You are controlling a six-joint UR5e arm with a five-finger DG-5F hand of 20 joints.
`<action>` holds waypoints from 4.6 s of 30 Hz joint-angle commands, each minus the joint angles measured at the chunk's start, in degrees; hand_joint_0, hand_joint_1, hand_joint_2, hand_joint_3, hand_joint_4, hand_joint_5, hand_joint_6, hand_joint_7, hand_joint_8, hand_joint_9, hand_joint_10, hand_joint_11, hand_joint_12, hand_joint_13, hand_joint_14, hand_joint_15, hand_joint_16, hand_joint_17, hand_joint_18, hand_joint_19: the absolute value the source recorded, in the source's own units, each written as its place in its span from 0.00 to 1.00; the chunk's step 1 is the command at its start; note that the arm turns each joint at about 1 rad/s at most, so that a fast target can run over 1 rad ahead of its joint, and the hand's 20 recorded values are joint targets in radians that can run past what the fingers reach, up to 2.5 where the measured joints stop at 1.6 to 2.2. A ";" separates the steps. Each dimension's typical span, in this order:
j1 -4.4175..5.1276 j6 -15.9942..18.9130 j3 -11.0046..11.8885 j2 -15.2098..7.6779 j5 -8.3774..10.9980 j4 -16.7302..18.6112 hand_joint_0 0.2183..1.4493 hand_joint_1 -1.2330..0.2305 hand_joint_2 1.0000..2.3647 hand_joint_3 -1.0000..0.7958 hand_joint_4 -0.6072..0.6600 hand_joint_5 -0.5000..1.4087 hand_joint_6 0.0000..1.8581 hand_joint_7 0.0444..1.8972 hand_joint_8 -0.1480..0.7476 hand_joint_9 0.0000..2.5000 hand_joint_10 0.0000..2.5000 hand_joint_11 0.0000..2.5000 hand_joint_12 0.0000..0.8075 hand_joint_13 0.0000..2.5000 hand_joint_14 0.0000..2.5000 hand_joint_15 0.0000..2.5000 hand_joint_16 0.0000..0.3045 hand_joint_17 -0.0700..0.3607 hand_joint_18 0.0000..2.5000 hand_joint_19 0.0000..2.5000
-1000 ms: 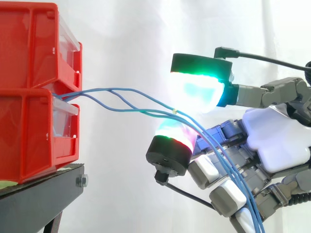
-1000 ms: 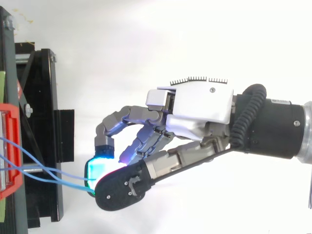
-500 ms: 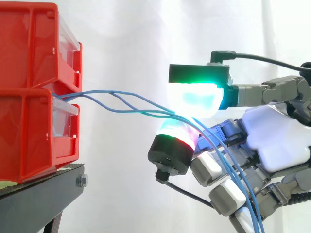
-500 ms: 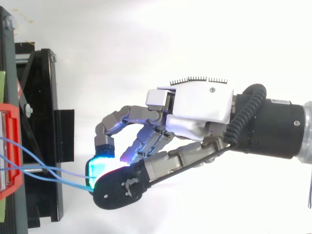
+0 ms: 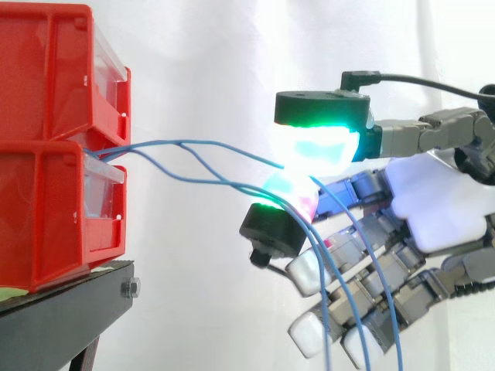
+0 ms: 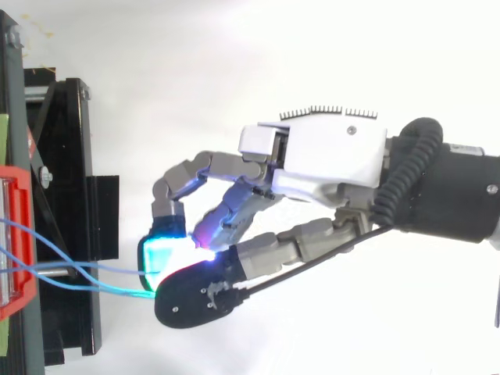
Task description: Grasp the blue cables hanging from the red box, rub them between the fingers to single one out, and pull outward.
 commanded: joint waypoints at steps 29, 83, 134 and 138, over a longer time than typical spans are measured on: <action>-0.63 -21.39 -0.17 1.15 2.52 -3.89 0.30 0.29 0.01 0.56 0.37 0.21 0.46 0.64 0.40 0.20 0.00 0.01 0.54 0.22 0.00 0.14 0.19 0.47 0.23 0.17; -2.48 -7.15 -8.00 1.15 -15.94 12.98 0.30 0.30 0.01 0.56 0.39 0.21 0.46 0.64 0.42 0.23 0.00 0.05 0.55 0.24 0.00 0.16 0.20 0.48 0.26 0.19; -7.75 -5.75 -26.01 10.29 2.17 24.05 0.30 0.30 0.01 0.57 0.39 0.21 0.46 0.64 0.42 0.23 0.00 0.05 0.56 0.24 0.00 0.16 0.20 0.49 0.26 0.20; -7.75 -6.36 -26.01 10.20 2.08 24.14 0.30 0.30 0.01 0.57 0.39 0.21 0.46 0.64 0.42 0.23 0.00 0.05 0.56 0.24 0.00 0.16 0.21 0.49 0.27 0.19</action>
